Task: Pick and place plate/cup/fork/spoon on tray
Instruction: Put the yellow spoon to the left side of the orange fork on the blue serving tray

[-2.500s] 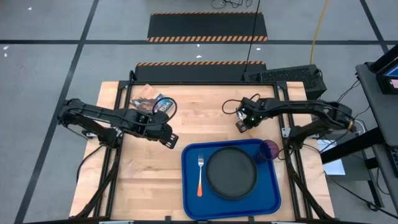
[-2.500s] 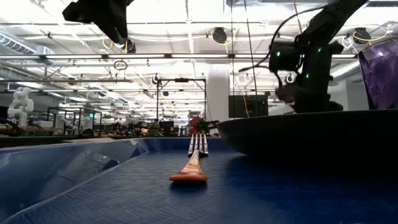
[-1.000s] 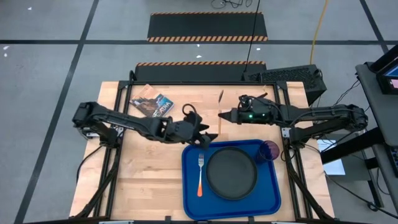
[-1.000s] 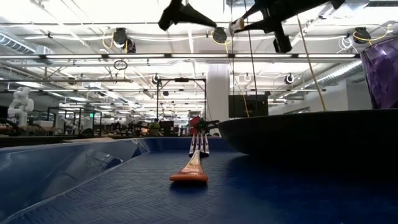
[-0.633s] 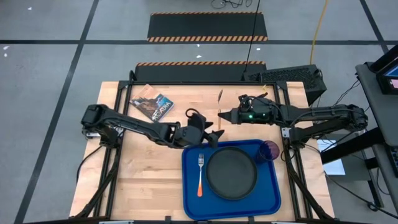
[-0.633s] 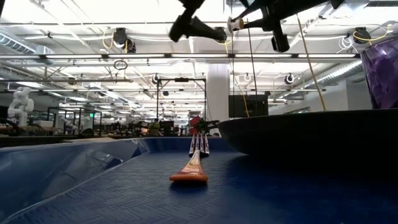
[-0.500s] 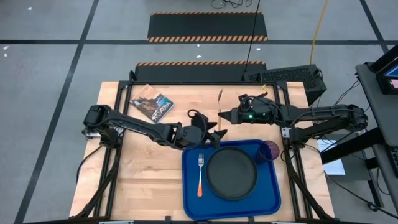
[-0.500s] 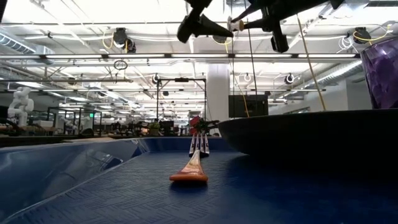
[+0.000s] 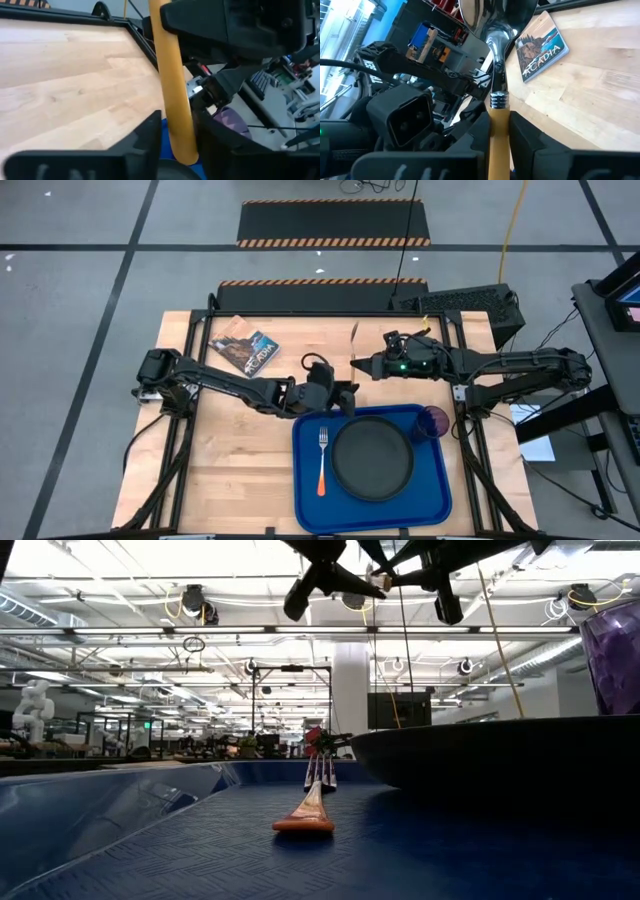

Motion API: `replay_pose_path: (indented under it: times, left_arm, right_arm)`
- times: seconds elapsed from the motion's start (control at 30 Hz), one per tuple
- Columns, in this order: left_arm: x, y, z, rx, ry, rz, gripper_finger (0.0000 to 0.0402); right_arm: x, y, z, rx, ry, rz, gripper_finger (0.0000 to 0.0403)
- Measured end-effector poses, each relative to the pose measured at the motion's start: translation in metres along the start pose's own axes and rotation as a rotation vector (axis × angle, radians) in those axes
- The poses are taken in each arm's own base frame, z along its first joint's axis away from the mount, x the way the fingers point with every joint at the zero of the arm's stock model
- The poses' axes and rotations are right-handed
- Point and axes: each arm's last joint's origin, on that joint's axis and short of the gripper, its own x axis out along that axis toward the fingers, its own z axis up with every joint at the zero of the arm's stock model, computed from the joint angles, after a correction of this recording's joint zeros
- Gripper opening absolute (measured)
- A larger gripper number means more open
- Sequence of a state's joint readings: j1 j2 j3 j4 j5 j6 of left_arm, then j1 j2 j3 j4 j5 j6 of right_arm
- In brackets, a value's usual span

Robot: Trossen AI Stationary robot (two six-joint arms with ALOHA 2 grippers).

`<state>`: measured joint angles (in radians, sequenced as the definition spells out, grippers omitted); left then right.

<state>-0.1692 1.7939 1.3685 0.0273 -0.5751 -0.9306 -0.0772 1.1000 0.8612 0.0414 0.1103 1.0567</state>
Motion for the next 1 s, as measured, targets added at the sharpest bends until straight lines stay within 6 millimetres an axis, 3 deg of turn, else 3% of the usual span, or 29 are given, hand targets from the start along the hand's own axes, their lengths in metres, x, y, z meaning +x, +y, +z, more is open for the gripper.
replay_pose_path:
  times: [0.17, 0.53, 0.73, 1.0]
  left_arm:
    - [0.003, 0.003, 0.003, -0.036, -0.003, 0.012, 0.0064]
    - [0.008, 0.009, 0.007, -0.046, 0.082, -0.014, 0.0033]
    - [0.003, 0.007, 0.0, -0.064, 0.165, -0.036, 0.0033]
    - [-0.031, -0.005, -0.021, -0.122, 0.33, -0.009, 0.0033]
  right_arm:
    - [0.0, 0.0, 0.0, -0.007, -0.012, -0.011, 0.0032]
    - [0.0, 0.0, -0.001, -0.011, 0.012, -0.001, 0.0037]
    - [-0.001, -0.001, -0.004, -0.001, 0.099, 0.021, 0.009]
    - [-0.023, -0.004, -0.005, -0.047, 0.212, -0.011, 0.0174]
